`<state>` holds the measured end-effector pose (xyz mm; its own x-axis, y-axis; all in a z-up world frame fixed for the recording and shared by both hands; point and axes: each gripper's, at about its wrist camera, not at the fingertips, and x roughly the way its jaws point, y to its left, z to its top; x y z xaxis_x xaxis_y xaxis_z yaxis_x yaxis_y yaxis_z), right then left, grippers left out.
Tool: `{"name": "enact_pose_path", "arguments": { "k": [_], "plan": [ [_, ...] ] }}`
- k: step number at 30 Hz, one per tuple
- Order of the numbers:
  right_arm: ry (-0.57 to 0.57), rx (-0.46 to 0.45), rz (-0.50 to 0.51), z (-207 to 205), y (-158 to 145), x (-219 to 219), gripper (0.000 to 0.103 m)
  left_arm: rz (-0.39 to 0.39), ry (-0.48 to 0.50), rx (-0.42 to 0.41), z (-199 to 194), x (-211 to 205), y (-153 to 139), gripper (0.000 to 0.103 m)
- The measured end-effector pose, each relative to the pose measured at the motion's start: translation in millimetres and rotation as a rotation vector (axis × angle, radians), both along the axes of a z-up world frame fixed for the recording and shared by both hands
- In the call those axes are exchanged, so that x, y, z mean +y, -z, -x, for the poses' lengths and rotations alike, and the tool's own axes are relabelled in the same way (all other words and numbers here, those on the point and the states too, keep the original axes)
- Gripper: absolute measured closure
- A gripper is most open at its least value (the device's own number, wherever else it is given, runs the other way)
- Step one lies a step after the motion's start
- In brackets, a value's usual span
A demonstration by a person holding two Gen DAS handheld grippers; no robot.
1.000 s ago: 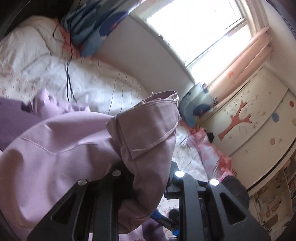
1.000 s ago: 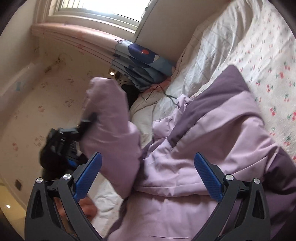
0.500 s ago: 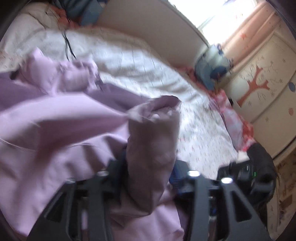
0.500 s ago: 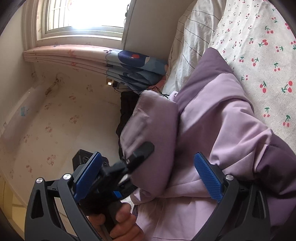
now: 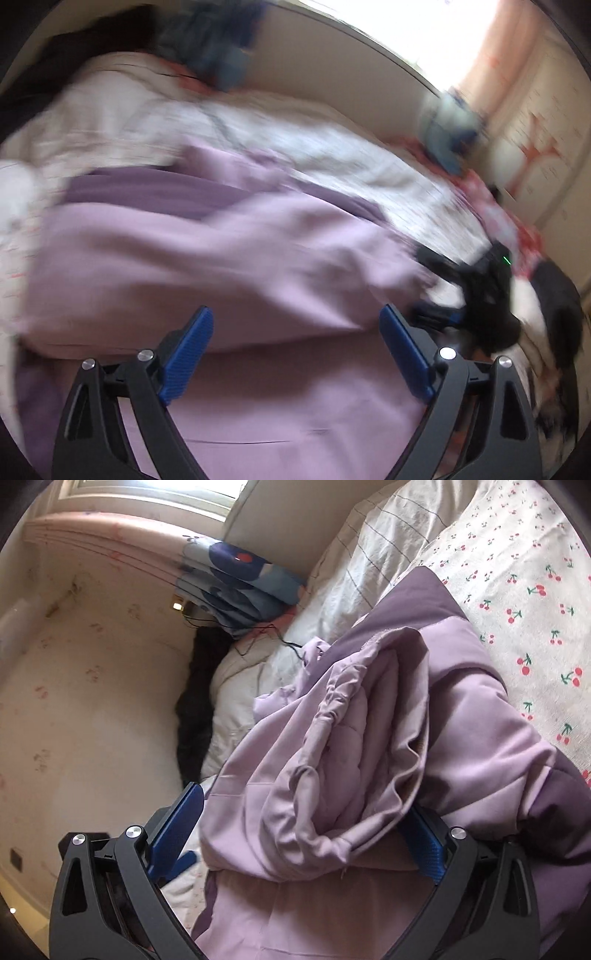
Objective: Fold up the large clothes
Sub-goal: 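Grasp the folded sleeve with the right gripper and tuck it onto the body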
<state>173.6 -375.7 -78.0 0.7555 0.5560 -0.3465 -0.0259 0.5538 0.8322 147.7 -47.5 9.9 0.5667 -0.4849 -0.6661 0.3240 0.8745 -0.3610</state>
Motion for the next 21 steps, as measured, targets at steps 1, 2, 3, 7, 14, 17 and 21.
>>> {"name": "enact_pose_path", "arguments": {
  "k": [1, 2, 3, 7, 14, 17, 21],
  "plan": [
    [0.010, 0.020, 0.005, -4, 0, 0, 0.011, 0.008, -0.046, 0.006, -5, 15, -1, 0.015],
    [0.020, 0.035, 0.017, -7, -3, 1, 0.035, 0.026, -0.098, 0.014, -8, 34, -1, 0.015],
    [0.030, 0.050, 0.064, -11, -11, 4, 0.051, 0.062, -0.154, 0.017, -12, 56, -3, 0.015],
    [-0.013, -0.077, 0.361, -12, -77, 37, 0.080, 0.159, -0.297, -0.006, -17, 113, -7, 0.015],
    [0.046, -0.293, 0.504, 8, -145, 29, 0.081, 0.257, -0.362, -0.095, -24, 137, -11, 0.012],
    [0.047, -0.133, 0.478, -17, -88, 7, 0.081, 0.236, -0.349, -0.065, -40, 125, 3, 0.012],
    [0.033, 0.068, 0.433, -32, -11, -16, 0.081, 0.127, -0.329, 0.037, -65, 106, 39, 0.012]
  ]
}}
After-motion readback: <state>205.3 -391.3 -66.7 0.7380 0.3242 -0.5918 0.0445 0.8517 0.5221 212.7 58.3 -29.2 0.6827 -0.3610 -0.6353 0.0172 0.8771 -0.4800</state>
